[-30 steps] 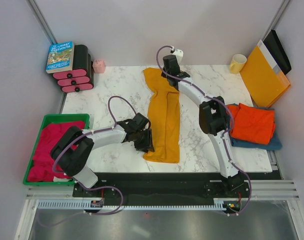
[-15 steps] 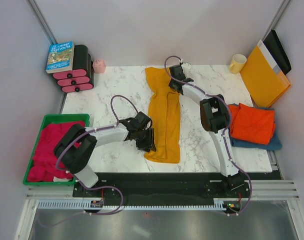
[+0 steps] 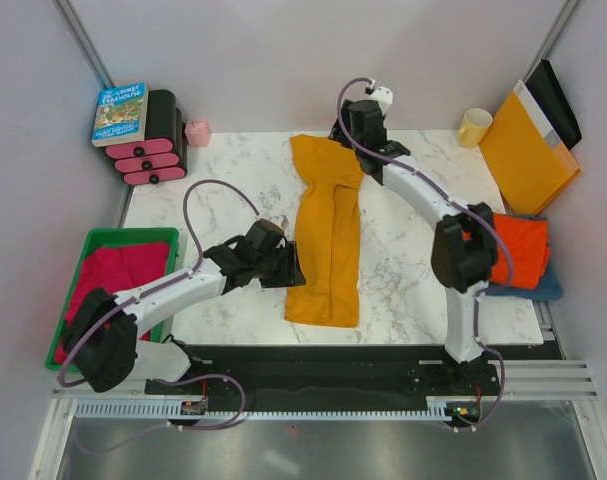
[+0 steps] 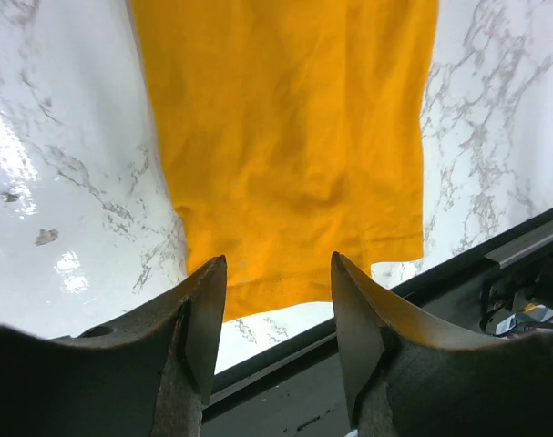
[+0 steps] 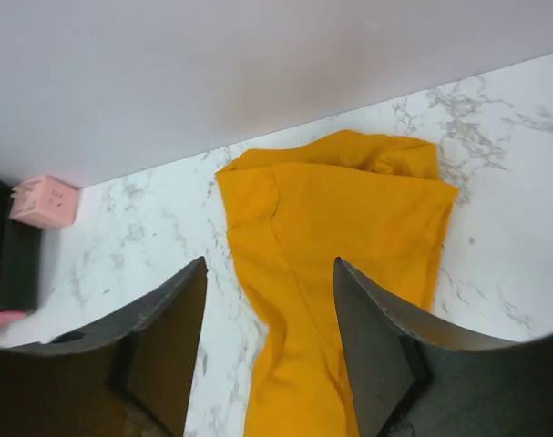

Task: Fold and stack the t-shirts
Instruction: Grab the bottom of the folded rectangular tshirt with both arms

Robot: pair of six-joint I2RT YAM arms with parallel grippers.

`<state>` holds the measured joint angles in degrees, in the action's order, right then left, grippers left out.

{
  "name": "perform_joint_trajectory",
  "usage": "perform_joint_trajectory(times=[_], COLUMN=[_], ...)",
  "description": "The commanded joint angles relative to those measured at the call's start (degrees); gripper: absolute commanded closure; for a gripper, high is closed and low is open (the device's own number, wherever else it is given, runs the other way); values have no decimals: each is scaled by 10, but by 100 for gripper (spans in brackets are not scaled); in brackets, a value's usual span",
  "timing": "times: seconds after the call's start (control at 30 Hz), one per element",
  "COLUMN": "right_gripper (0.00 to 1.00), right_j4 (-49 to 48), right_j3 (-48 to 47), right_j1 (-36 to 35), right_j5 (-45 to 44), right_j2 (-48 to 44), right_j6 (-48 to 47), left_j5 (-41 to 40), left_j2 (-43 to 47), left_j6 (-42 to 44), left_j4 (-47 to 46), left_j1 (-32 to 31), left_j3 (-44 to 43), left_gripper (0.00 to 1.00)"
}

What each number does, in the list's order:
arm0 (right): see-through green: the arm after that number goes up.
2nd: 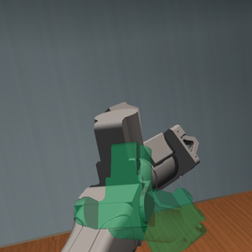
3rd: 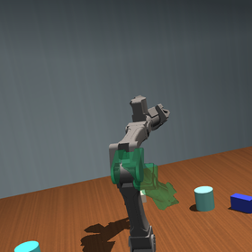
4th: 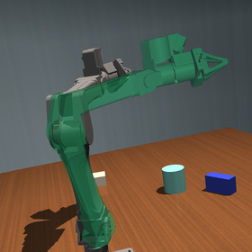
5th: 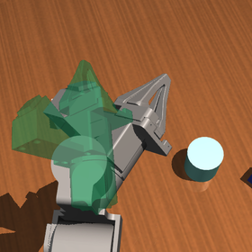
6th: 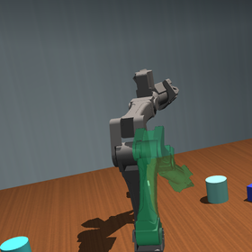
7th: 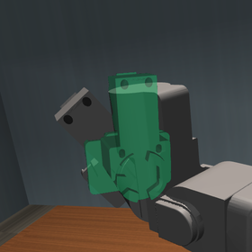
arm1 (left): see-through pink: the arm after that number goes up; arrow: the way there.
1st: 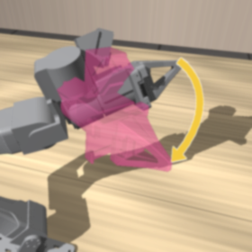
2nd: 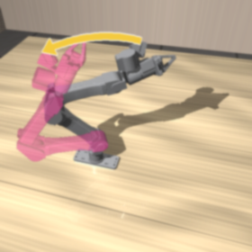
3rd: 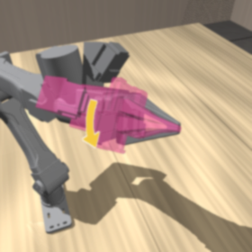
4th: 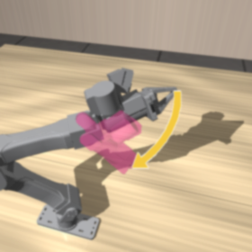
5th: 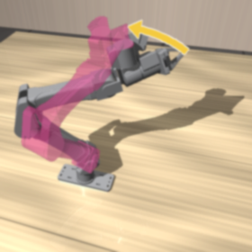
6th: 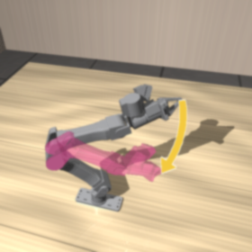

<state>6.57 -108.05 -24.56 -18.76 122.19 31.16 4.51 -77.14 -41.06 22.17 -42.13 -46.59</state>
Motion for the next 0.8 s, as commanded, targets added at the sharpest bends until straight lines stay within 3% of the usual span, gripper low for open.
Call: perform_joint_trajectory(times=[0.0, 0.03, 0.1, 0.13, 0.2, 0.23, 0.3, 0.37, 0.4, 0.53, 0.6, 0.77], right_gripper=[39, 49, 56, 67, 80, 100, 100, 91, 79, 54, 49, 48], right_j4=[43, 44, 62, 77, 128, 142, 159, 183, 188, 213, 221, 238], right_j3=[141, 222, 290, 343, 387, 429, 476, 527, 540, 602, 625, 673], right_j1=[-40, -51, -91, -105, -143, -158, -205, -248, -259, -299, -305, -331], right_j5=[-33, -33, -57, -62, -63, -65, -65, -82, -90, -109, -109, -105], right_j2=[-177, -205, -273, -291, -338, -353, -403, -442, -452, -490, -512, -558], right_j6=[14, 14, 13, 25, 43, 69, 92, 129, 137, 184, 204, 246], left_j5=[-43, -43, -43, -43, -43, -43, -56, -62, -66, -72, -73, -65], left_j2=[52, 55, 59, 59, 52, 43, 36, 36, 39, 61, 67, 60], left_j6=[23, 25, 19, 16, 11, 8, -2, -12, -20, -32, -34, -41], left_j4=[21, 24, 24, 23, 16, 16, 13, 8, 6, -5, -6, -6], left_j1=[-1, -1, -1, -1, -1, -2, -2, -3, -3, -3, -3, -5], left_j3=[4, 14, 25, 37, 49, 59, 68, 84, 97, 115, 118, 117], left_gripper=[44, 44, 44, 44, 43, 43, 41, 39, 38, 34, 33, 33])
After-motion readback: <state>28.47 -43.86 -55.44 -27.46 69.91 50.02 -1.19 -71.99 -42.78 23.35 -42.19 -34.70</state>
